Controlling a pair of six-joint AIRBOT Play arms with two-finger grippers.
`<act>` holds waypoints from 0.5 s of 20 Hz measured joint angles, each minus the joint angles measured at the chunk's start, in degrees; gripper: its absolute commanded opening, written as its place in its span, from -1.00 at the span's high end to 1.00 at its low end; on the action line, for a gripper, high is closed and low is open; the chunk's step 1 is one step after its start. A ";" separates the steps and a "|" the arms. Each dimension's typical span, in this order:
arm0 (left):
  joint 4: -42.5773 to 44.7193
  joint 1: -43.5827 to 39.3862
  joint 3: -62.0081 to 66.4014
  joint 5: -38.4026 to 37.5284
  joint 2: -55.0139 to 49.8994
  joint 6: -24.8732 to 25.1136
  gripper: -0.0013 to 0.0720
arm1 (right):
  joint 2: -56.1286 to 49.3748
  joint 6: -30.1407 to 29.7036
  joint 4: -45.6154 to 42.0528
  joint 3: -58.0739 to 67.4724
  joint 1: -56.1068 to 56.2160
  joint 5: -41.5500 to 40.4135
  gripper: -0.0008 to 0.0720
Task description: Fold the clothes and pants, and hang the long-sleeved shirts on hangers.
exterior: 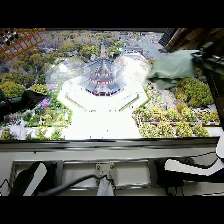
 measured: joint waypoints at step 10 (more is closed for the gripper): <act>-1.70 -3.30 0.00 1.29 0.00 0.22 0.42 | 12.59 16.72 -25.90 -16.02 -12.87 2.64 0.92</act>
